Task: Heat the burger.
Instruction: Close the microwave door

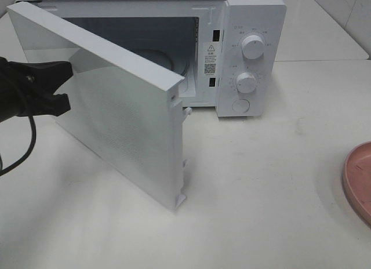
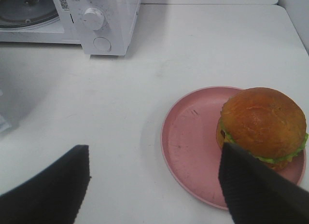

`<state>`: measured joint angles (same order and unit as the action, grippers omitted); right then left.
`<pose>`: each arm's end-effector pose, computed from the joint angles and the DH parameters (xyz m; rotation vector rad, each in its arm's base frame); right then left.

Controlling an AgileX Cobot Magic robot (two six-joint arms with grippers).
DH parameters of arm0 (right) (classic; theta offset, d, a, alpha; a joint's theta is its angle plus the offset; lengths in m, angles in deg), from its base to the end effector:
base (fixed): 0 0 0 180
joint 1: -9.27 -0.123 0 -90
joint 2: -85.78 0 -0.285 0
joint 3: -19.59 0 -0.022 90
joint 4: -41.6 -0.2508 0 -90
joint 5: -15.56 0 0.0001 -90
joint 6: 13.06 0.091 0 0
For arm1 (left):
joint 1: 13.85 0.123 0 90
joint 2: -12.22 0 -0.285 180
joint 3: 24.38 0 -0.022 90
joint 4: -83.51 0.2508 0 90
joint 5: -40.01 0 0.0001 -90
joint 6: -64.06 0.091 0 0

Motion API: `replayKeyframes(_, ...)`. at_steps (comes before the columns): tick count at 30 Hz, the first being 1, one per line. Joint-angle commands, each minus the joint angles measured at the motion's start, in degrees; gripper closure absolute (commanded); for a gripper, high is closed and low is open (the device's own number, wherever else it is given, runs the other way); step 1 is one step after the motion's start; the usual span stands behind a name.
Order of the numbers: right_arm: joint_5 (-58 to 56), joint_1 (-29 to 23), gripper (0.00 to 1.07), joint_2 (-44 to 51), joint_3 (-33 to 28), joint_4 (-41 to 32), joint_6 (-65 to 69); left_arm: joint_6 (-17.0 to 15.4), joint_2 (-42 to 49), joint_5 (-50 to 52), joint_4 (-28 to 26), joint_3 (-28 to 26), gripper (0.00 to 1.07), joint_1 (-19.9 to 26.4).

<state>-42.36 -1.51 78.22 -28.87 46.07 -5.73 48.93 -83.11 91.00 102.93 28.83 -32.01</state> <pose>-0.0027 -0.0066 0.2821 -0.0583 1.9872 0.1120 0.2425 -0.1043 0.1902 0.4281 1.6980 -0.4920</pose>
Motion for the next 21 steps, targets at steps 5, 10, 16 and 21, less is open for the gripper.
replayKeyframes(5, 0.7, 0.4, 0.34, 1.7, -0.2, 0.1, 0.2, 9.0, -3.8, -2.9, -17.6, -5.5, 1.07, -9.5)
replayKeyframes(10, 0.7, 0.4, 0.34, 1.7, -0.2, 0.1, 0.2, 13.9, -7.0, -3.7, -24.4, -8.9, 1.07, -14.3)
replayKeyframes(16, 0.7, 0.4, 0.34, 1.7, -0.2, 0.1, 0.2, 18.2, -11.5, -3.7, -31.7, -14.1, 1.07, -18.9)
replayKeyframes(21, 0.7, 0.4, 0.34, 1.7, -0.2, 0.1, 0.2, 22.5, -17.1, -4.2, -38.2, -22.3, 1.07, -22.7)
